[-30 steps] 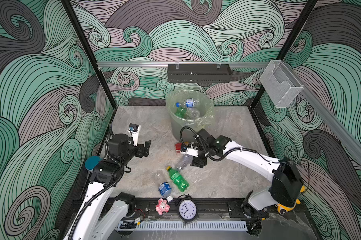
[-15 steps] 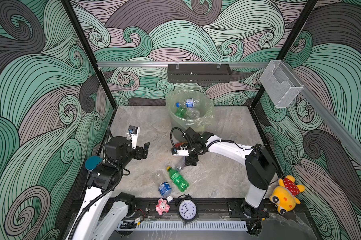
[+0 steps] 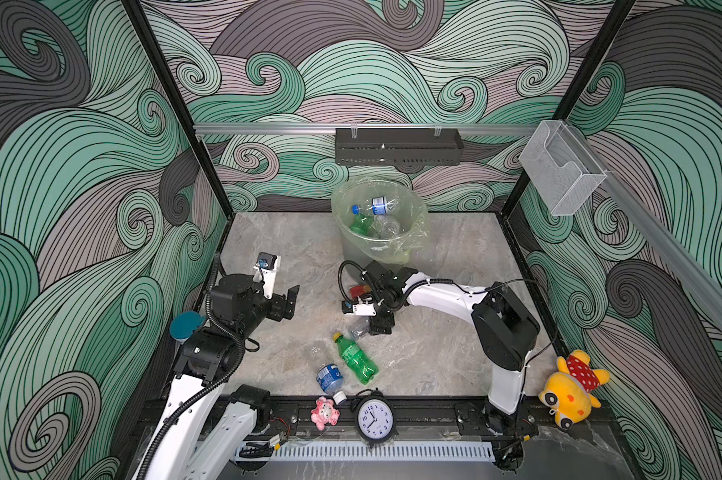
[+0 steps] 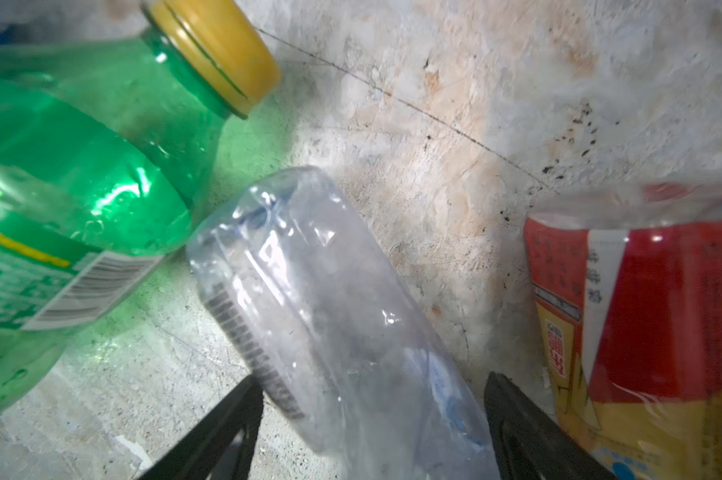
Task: Throw the plastic bottles in the bin
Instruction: Pick up the plastic bottle from the center of the table.
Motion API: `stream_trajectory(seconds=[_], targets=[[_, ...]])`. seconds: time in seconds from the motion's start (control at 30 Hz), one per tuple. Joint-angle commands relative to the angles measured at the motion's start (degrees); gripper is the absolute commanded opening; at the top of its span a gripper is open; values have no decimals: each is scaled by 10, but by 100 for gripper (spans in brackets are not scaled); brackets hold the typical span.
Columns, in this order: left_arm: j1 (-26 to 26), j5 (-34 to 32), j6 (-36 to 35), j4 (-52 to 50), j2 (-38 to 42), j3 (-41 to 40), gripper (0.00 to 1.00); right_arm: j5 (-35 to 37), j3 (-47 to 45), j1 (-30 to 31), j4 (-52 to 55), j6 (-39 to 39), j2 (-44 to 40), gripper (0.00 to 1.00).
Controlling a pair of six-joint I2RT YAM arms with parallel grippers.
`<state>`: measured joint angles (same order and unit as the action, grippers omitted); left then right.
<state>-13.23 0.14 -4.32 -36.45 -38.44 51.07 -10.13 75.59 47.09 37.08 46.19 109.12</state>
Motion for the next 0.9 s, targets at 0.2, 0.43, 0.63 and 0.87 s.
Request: stream_trajectory(seconds=[0.2,0.43,0.63,0.87], targets=[[4,-14,-2,-9,-11,6,93,24,-28,3,-29,-57,-1,77],[4,-17,2,-9,-12,1,93,53,-37,3,-43,-76,6,71],[4,-22,-1,-11,-11,3,93,47,-41,2,-54,-93,2,64],[4,-28,2,2,-19,-8,93,59,-56,4,-66,-110,-29,53]])
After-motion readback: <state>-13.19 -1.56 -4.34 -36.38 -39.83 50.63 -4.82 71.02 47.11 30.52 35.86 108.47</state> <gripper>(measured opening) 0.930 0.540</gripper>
